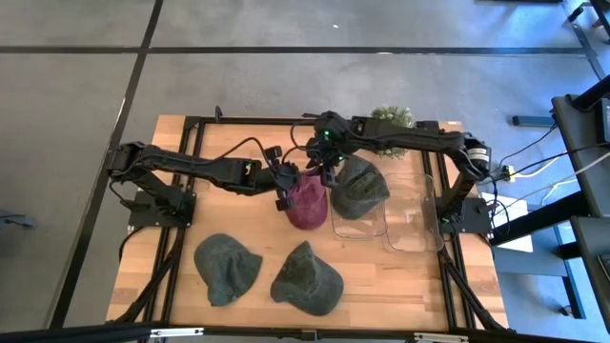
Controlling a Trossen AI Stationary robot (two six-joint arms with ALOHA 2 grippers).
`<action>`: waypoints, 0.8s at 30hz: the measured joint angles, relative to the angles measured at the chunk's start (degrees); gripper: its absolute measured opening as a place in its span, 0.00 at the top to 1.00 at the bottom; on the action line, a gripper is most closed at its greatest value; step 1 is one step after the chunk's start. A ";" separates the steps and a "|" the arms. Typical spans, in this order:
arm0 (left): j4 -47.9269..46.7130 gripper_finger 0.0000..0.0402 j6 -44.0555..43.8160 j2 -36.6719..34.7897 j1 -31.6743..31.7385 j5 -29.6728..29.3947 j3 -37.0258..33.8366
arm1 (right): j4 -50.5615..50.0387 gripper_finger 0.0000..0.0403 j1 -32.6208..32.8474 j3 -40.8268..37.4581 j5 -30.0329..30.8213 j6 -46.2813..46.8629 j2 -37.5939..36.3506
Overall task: Pick & Place hat
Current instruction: Put the red cap into the right transparent bin
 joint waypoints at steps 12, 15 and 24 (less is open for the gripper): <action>0.50 0.99 1.05 -0.02 0.02 -0.09 0.11 | 5.51 0.71 -0.52 0.02 -5.55 0.23 1.32; 0.50 0.99 1.05 -0.02 0.02 -0.41 0.11 | 5.41 0.71 -0.55 0.02 -5.64 1.06 1.57; 1.78 0.99 1.03 -0.06 0.02 -0.60 0.11 | 4.50 0.52 -0.72 0.02 -3.84 3.18 3.40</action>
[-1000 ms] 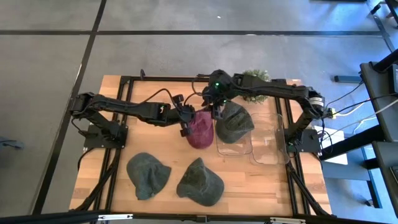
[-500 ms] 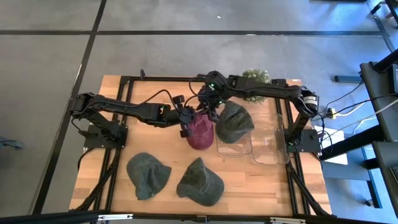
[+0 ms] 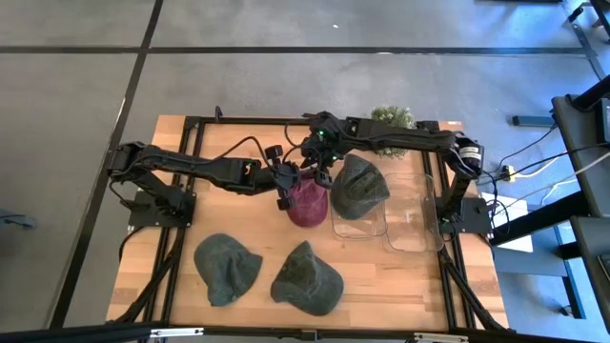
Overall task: Pick & Place hat
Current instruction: Put the red cap into the right transparent bin
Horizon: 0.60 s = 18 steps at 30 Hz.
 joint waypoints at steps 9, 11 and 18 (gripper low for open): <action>-0.29 0.99 -0.03 -0.03 0.00 -0.01 0.00 | -0.82 0.30 0.61 0.00 -0.31 -3.15 3.10; -0.53 0.99 -0.06 -0.03 0.00 -0.01 0.00 | -1.57 0.29 0.71 0.00 -0.28 -3.23 3.10; -0.64 0.99 -0.13 -0.03 0.00 0.17 0.00 | -1.63 0.38 0.68 0.28 0.17 -1.15 2.46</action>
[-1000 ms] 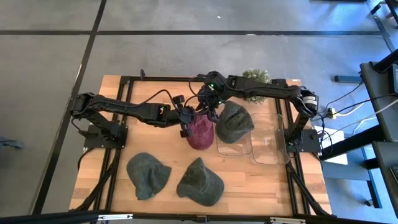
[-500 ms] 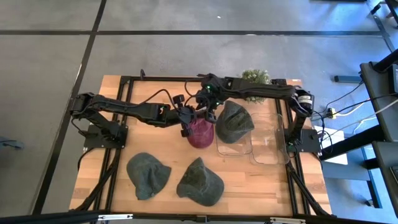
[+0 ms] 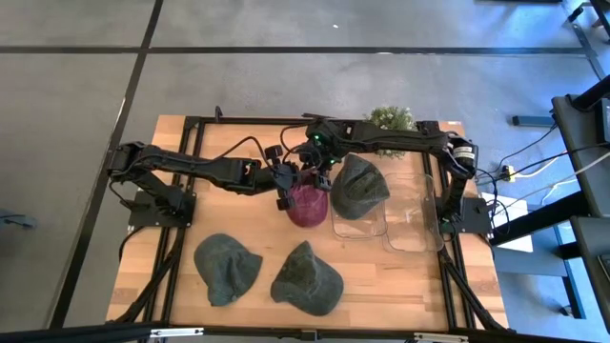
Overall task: Pick & Place hat
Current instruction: Put the red cap into the right transparent bin
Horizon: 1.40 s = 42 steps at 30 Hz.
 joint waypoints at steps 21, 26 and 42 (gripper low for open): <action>0.00 0.99 -1.09 0.00 -0.02 0.78 0.00 | -4.12 0.76 0.00 5.03 -1.33 2.41 -0.22; 0.15 0.99 -1.51 0.00 -0.07 0.80 0.00 | -5.54 0.81 0.11 4.97 -1.50 1.11 -0.20; 0.74 0.99 -1.53 0.02 -0.04 1.12 0.00 | -7.10 0.91 0.11 4.97 -1.50 1.28 -0.20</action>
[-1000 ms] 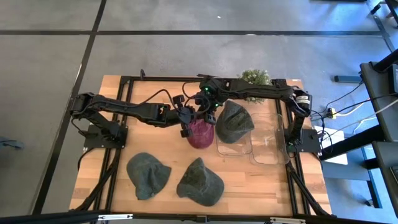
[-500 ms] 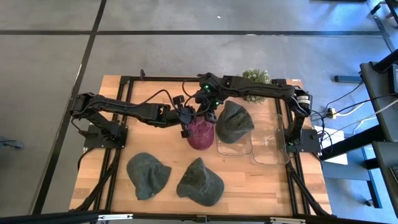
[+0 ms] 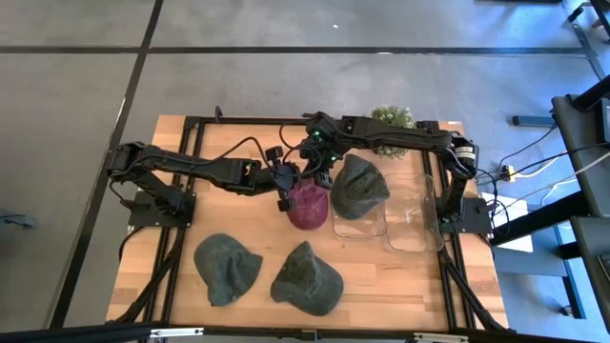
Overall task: Pick & Place hat
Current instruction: Put the red cap into the right transparent bin
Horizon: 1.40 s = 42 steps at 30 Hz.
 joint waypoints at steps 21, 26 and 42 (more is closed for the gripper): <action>-5.74 0.73 -0.05 -11.17 -0.98 -12.82 -1.16 | -6.70 0.91 0.04 9.58 6.35 -3.12 0.11; -9.39 0.72 -4.16 -17.51 0.02 -13.89 -4.63 | -16.96 0.91 0.32 23.89 12.63 -6.81 0.11; -5.48 0.72 -15.57 -24.44 6.09 -16.61 -15.51 | -42.71 0.91 6.99 35.17 38.87 3.05 -13.00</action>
